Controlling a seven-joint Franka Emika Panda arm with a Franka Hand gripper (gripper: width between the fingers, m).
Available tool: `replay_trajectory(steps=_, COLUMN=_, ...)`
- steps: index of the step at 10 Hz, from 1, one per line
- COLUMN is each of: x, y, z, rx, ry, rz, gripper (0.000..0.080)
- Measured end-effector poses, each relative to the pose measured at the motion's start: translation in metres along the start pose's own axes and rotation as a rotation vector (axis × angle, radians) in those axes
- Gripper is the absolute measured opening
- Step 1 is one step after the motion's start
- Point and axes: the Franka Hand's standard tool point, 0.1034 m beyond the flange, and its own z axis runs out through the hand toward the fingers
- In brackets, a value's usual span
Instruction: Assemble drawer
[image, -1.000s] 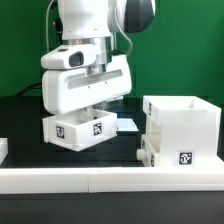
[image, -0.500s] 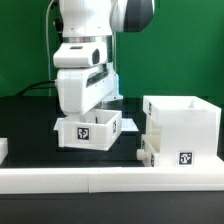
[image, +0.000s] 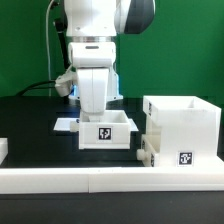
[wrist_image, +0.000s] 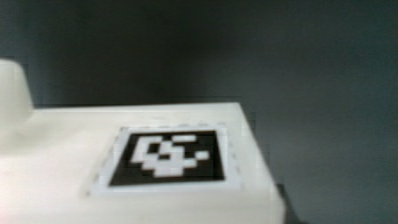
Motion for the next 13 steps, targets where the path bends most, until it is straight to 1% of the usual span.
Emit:
replay_trajectory(steps=1, x=0.005, y=0.004, z=-0.001, rx=-0.008, ry=-0.007, rz=-0.029, gripper=0.0042)
replay_trajectory(steps=2, x=0.008, y=0.005, z=-0.001, rx=-0.012, ry=-0.011, rz=-0.045, gripper=0.0042)
replay_trajectory(steps=5, x=0.006, y=0.003, z=0.001, rx=-0.008, ry=-0.011, rz=-0.041, gripper=0.0042)
replay_trajectory(steps=6, x=0.011, y=0.007, z=0.001, rx=-0.006, ry=-0.011, rz=-0.030, gripper=0.0042)
replay_trajectory(steps=7, x=0.018, y=0.015, z=-0.001, rx=-0.007, ry=-0.011, rz=-0.027, gripper=0.0042)
replay_trajectory(steps=8, x=0.023, y=0.021, z=-0.003, rx=-0.015, ry=-0.011, rz=-0.034, gripper=0.0042)
replay_trajectory(steps=9, x=0.025, y=0.022, z=-0.003, rx=-0.013, ry=-0.011, rz=-0.036, gripper=0.0042)
replay_trajectory(steps=10, x=0.025, y=0.021, z=-0.003, rx=-0.001, ry=-0.012, rz=-0.036, gripper=0.0042)
replay_trajectory(steps=13, x=0.024, y=0.020, z=-0.002, rx=0.000, ry=-0.011, rz=-0.034, gripper=0.0042)
